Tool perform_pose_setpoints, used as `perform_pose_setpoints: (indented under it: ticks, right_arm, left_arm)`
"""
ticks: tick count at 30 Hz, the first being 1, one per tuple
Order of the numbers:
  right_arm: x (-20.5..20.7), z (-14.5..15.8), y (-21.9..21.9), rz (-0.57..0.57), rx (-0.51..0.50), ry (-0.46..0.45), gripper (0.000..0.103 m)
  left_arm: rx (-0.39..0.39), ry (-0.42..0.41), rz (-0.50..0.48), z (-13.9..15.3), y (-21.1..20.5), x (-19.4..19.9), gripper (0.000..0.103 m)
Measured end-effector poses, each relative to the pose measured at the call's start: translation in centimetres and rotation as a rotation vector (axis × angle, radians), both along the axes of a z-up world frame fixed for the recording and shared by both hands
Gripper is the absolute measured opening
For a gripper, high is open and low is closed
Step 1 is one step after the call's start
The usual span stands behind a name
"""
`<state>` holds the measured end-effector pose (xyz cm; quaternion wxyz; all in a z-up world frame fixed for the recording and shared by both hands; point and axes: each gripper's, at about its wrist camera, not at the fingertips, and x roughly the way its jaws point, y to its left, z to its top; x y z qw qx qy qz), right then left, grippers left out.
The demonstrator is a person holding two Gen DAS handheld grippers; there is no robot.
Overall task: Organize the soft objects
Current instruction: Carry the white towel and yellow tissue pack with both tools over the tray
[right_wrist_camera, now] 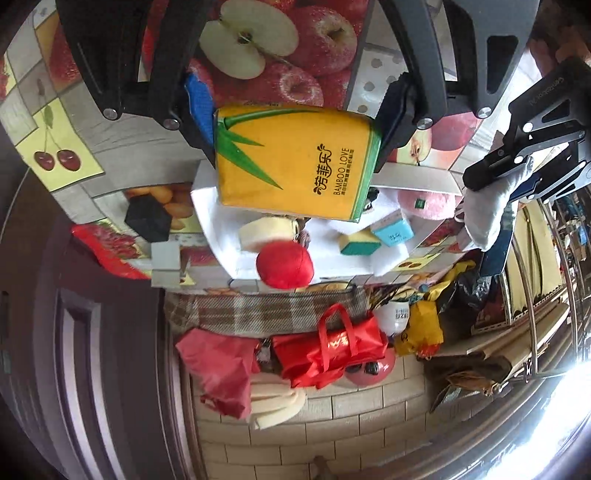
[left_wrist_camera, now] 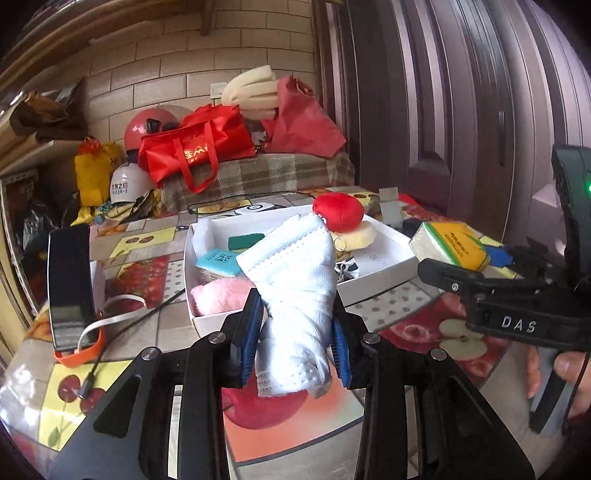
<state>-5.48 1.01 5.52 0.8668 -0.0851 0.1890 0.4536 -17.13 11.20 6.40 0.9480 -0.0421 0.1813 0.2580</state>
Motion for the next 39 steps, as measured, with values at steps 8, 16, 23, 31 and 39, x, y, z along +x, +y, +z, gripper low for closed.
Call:
perform_pose_setpoints:
  ticks: [8, 16, 23, 31, 39]
  right_arm:
    - [0.2, 0.0, 0.3, -0.033, 0.025, 0.004, 0.074]
    - [-0.1, 0.0, 0.9, -0.030, 0.037, -0.024, 0.074]
    - [0.3, -0.1, 1.8, -0.027, 0.041, -0.029, 0.074]
    - [1.8, 0.1, 3.0, -0.036, 0.056, -0.021, 0.074]
    - [4.7, -0.2, 6.1, -0.042, 0.010, 0.024, 0.074]
  left_arm:
    - [0.027, -0.048, 0.039, 0.3, 0.4, 1.5, 0.033]
    - [0.053, -0.064, 0.063, 0.3, 0.9, 2.2, 0.033]
    - [0.042, -0.067, 0.111, 0.3, 3.1, 3.4, 0.033]
    - [0.021, -0.055, 0.116, 0.2, 4.4, 4.3, 0.033]
    - [-0.014, -0.017, 0.133, 0.0, 7.0, 6.2, 0.034]
